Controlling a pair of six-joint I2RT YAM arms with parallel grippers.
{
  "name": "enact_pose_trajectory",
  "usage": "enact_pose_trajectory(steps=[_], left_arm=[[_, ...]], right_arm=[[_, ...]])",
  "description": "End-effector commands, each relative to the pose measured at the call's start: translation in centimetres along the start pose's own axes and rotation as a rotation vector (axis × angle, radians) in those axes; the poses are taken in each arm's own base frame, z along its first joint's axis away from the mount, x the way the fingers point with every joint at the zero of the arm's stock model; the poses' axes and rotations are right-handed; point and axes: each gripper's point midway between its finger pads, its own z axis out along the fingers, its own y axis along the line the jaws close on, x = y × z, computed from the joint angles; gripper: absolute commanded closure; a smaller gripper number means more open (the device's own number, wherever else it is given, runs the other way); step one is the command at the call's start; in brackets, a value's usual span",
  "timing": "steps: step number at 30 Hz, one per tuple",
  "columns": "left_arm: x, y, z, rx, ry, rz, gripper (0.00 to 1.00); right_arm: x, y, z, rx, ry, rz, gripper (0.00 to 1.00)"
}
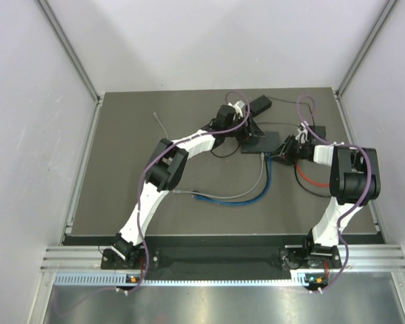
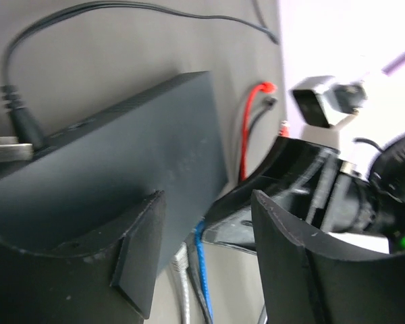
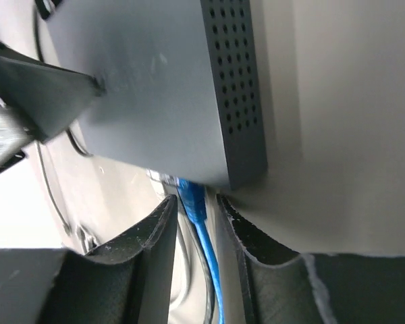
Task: Pull the plug from the switch port
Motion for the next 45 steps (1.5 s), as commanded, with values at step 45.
enact_pose_trajectory(steps=[45], left_arm=[[1.7,3.9,1.2,-0.115,0.113,-0.126,0.44]], right_arm=[[4.2,-3.3,0.1,0.047,0.422,0.23,1.0]])
